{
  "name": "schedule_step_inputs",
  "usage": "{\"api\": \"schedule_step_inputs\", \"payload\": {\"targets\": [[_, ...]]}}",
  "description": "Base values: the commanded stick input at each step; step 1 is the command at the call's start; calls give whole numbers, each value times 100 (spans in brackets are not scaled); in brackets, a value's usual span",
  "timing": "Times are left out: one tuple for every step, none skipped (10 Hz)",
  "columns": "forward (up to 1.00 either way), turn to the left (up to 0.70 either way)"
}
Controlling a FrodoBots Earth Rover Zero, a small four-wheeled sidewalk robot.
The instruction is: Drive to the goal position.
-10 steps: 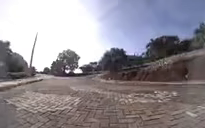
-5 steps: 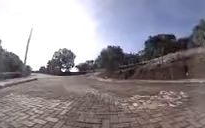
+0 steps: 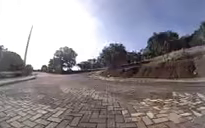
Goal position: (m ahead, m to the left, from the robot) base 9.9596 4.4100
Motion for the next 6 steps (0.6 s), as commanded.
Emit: {"api": "schedule_step_inputs", "payload": {"targets": [[100, 27], [100, 27], [100, 27], [100, 19], [100, 3], [100, 0]]}}
